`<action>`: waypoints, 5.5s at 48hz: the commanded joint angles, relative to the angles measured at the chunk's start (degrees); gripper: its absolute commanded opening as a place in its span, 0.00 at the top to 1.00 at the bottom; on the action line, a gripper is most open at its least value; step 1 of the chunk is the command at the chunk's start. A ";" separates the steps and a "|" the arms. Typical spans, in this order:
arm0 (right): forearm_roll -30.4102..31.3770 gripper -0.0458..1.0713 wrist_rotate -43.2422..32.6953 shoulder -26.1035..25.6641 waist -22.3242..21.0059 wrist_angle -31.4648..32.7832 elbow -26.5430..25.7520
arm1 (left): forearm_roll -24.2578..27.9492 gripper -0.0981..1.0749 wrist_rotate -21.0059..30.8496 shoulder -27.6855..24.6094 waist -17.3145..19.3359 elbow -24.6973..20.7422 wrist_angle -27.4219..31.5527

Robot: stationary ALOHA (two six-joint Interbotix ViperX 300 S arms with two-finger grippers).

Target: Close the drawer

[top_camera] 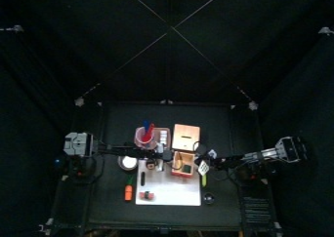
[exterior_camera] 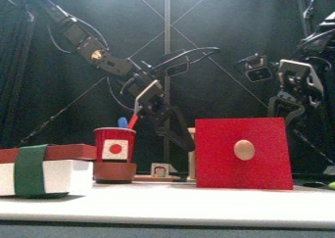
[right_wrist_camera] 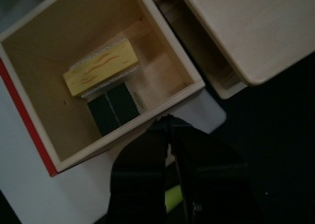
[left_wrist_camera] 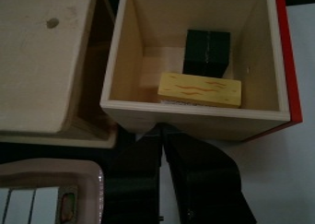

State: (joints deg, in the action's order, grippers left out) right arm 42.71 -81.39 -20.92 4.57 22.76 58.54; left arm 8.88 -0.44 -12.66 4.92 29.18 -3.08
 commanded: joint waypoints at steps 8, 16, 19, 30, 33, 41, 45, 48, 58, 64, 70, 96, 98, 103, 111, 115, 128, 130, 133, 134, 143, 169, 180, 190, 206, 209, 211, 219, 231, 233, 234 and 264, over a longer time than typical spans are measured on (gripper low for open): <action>0.70 0.55 0.00 -0.09 -1.67 -0.26 -1.23 | 0.18 0.51 0.09 0.70 0.18 -1.49 -0.18; 2.46 0.55 -0.09 -0.26 -2.72 -0.26 -1.85 | 0.18 0.51 0.09 0.97 0.18 -1.49 -0.18; 2.99 0.55 -0.09 -0.09 -3.08 -0.26 -2.11 | 0.18 0.51 0.18 1.14 0.26 -1.49 -0.18; 3.60 0.55 -0.09 -0.26 -3.43 -0.26 -2.29 | 0.18 0.51 0.09 1.32 1.05 -1.85 -0.26; 3.43 0.55 -0.09 -0.26 -3.34 -0.26 -2.29 | 0.18 0.51 0.09 1.32 1.23 -2.02 -0.26; 3.52 0.55 -0.09 -0.09 -3.43 -0.26 -2.37 | 0.70 0.51 0.09 1.32 1.76 -2.37 -0.26; 3.60 0.55 -0.09 -0.26 -3.52 -0.26 -2.37 | 0.88 0.51 0.09 1.32 1.93 -2.46 -0.35; 3.78 0.55 -0.09 -0.26 -3.87 -0.35 -2.46 | 0.88 0.51 0.09 1.32 1.93 -2.46 -0.35; 4.13 0.55 0.00 -0.53 -4.92 -0.26 -2.72 | 0.88 0.51 0.18 1.41 1.93 -2.55 -0.26; 4.48 0.56 0.00 -0.79 -5.01 -0.26 -2.90 | 0.88 0.51 0.18 1.49 1.93 -2.81 -0.35; 4.31 0.55 -0.09 -1.05 -5.01 -0.26 -2.99 | 0.88 0.51 0.09 1.67 1.93 -2.81 -0.35; 2.55 0.56 -0.09 -1.41 -4.04 -0.26 -1.14 | 1.49 0.51 0.09 2.02 1.41 -2.81 0.18; 2.29 0.56 -0.09 -1.41 -3.87 -0.26 -0.97 | 1.58 0.51 0.09 2.02 1.32 -2.72 0.18; 1.67 0.56 -0.09 -1.41 -3.25 -0.26 -0.62 | 1.58 0.51 0.09 2.11 1.32 -2.72 0.18; 1.49 0.56 -0.18 -1.41 -2.64 -0.18 -0.62 | 1.58 0.51 0.18 2.20 0.88 -2.72 0.18; 1.76 0.56 -0.09 -1.41 -2.90 -0.09 -0.97 | 1.67 0.51 0.09 2.29 0.88 -2.81 0.18; 2.72 0.56 0.00 -1.49 -2.99 0.00 -1.76 | 1.67 0.51 0.09 2.99 0.97 -2.90 0.18; 2.72 0.56 0.00 -1.49 -2.99 0.00 -1.85 | 1.67 0.51 0.09 3.16 0.97 -2.81 0.18; 2.90 0.56 0.00 -1.49 -2.99 0.00 -2.02 | 1.67 0.51 0.18 3.52 0.97 -2.64 0.26; 2.99 0.56 0.00 -1.49 -2.90 0.00 -2.02 | 1.67 0.51 0.18 3.60 0.97 -2.55 0.26; 3.25 0.56 -0.09 -1.58 -2.99 0.00 -2.20 | 1.67 0.51 0.09 3.34 1.14 -2.55 0.53; 5.01 0.56 0.00 -1.67 -3.16 -0.09 -3.16 | 2.81 0.51 0.18 3.52 1.32 -2.81 0.53; 5.01 0.56 -0.09 -1.58 -3.16 -0.09 -2.81 | 3.43 0.51 0.18 3.69 1.32 -2.90 0.53; 4.13 0.56 -0.18 -1.14 -3.34 0.00 -1.41 | 3.34 0.51 0.18 3.34 1.32 -2.46 0.62; 2.02 0.56 -0.09 -1.14 -3.08 0.00 0.18 | 3.25 0.51 0.18 3.25 1.32 -1.85 1.23; 1.67 0.56 -0.09 -1.05 -2.99 0.00 0.35 | 3.16 0.51 0.18 3.08 1.23 -1.58 1.49; 1.32 0.56 -0.09 -0.97 -2.99 -0.09 0.53 | 3.16 0.51 0.18 2.81 1.14 -1.41 1.76; 0.70 0.56 0.00 -0.62 -2.99 -0.44 0.26 | 3.08 0.51 0.18 1.49 0.88 -1.23 2.02; 0.62 0.56 -0.09 0.97 -2.90 -1.93 -0.35 | 3.16 0.51 0.18 0.97 0.79 -2.20 1.49; 0.88 0.56 0.00 1.14 -2.90 -2.02 -0.79 | 3.16 0.51 0.18 0.97 0.79 -2.37 1.49; 1.05 0.56 0.00 1.14 -2.90 -2.02 -1.23 | 3.16 0.51 0.18 0.97 0.79 -2.55 1.49; 2.72 0.56 0.00 1.32 -2.72 -2.11 -3.08 | 4.66 0.51 0.18 2.46 0.79 -3.69 1.23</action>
State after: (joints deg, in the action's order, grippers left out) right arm 45.09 -81.47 -18.90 1.67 21.09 57.57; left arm 13.36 -0.35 -12.30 5.71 27.51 -1.05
